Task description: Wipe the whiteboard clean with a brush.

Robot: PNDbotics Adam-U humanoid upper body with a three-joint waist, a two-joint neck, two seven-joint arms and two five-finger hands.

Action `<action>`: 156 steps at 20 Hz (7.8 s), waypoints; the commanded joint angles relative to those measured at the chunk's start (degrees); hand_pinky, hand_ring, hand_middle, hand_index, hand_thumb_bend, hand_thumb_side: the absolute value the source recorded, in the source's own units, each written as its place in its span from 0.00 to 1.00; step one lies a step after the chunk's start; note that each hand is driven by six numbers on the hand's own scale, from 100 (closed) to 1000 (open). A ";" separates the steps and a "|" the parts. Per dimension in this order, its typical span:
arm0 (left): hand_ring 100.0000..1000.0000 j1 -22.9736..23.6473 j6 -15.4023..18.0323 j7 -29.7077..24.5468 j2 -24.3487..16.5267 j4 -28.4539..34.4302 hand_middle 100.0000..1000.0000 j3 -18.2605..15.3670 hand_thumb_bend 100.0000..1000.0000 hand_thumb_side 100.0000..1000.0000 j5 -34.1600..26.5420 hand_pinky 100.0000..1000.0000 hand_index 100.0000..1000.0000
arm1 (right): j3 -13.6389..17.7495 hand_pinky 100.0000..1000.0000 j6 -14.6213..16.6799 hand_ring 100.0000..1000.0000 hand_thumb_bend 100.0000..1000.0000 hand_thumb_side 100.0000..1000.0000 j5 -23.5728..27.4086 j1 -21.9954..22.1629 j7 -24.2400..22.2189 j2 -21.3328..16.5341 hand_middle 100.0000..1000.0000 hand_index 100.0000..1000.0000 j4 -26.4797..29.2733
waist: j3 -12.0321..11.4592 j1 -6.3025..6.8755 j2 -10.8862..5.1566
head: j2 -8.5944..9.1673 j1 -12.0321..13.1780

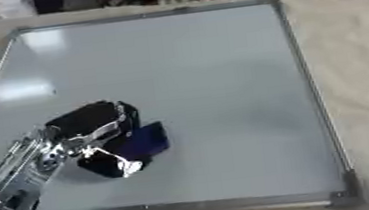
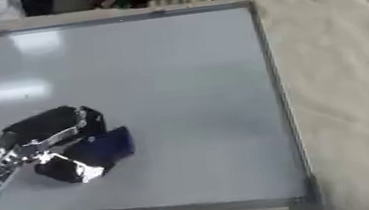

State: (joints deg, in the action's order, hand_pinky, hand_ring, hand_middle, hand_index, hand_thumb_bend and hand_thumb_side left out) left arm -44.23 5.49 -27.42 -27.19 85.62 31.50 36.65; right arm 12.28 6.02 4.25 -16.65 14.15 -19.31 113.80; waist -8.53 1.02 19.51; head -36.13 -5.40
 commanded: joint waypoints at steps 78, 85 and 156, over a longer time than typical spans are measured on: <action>0.52 -16.32 -8.62 15.07 -0.34 -41.59 0.35 -27.00 0.02 0.17 12.52 0.46 0.00 | -0.42 0.91 1.33 0.93 0.13 1.00 0.62 -1.56 -0.59 -0.99 0.66 0.86 0.79 | 1.09 -1.19 1.31 | 5.03 2.90; 0.56 -16.68 -7.79 14.54 0.18 -42.92 0.37 -27.05 0.04 0.16 14.39 0.51 0.04 | -0.37 0.91 1.06 0.93 0.13 1.00 0.56 -1.36 -0.50 -0.77 0.66 0.87 0.79 | 0.94 -1.19 1.40 | 4.93 2.92; 0.43 -18.49 -5.74 9.85 2.13 -44.16 0.20 -26.95 0.09 0.35 15.23 0.50 0.15 | -0.46 0.92 0.12 0.94 0.14 0.97 0.57 -1.18 0.60 -0.11 0.65 0.87 0.79 | 1.00 -1.29 1.31 | 5.33 3.40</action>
State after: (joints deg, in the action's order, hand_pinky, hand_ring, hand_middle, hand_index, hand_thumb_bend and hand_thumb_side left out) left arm -62.50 -0.58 -17.24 -26.00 42.19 4.31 51.68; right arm 11.89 6.13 4.60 -17.39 14.77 -18.85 113.80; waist -7.76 -0.12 21.56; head -31.52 -2.15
